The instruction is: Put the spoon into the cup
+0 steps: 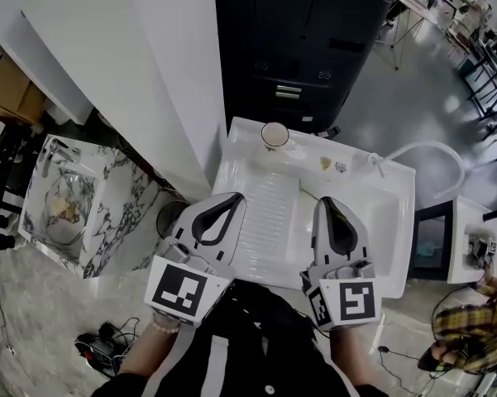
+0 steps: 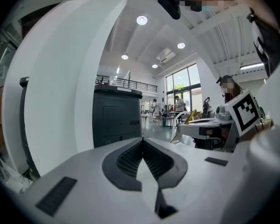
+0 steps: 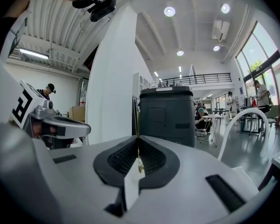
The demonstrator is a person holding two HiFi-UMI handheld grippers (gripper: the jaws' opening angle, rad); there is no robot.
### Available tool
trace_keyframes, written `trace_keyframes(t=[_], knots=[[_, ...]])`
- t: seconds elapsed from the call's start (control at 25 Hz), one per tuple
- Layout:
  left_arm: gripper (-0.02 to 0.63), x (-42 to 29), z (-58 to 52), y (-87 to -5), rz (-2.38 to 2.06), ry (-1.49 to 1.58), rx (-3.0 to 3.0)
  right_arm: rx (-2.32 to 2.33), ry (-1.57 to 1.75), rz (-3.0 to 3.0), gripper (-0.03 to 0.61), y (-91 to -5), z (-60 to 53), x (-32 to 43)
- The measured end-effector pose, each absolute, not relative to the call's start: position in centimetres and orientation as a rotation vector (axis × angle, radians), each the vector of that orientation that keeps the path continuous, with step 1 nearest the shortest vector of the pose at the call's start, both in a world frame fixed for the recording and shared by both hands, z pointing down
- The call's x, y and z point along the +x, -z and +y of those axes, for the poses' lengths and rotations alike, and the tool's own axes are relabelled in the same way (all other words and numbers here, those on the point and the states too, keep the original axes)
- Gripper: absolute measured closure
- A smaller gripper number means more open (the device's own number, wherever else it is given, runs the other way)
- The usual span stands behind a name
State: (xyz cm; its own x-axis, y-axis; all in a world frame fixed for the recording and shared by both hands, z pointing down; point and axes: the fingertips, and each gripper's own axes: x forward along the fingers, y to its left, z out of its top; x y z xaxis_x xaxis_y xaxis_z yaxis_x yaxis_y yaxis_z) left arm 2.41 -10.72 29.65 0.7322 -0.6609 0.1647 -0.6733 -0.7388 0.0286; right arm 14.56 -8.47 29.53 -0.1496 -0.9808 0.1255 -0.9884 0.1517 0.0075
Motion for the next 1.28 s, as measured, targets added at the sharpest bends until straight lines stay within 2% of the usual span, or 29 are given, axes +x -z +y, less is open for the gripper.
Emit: trace_keyframes(t=[0.6, 0.88, 1.28], knots=[[0.614, -1.3, -12.8, -30.2, -1.149, -0.203, 2.791, 1.974, -0.110, -2.251, 0.572, -31.6, -15.2, 14.1], [0.614, -3.0, -13.4, -30.5, -1.215, -0.190, 2.749, 1.961, -0.244, -2.279, 0.572, -34.0, -18.9, 14.5], [0.614, -4.2, -13.4, -30.7, -1.274, -0.207, 2.708, 1.945, -0.270, -2.252, 0.572, -36.4, -23.2, 15.4]])
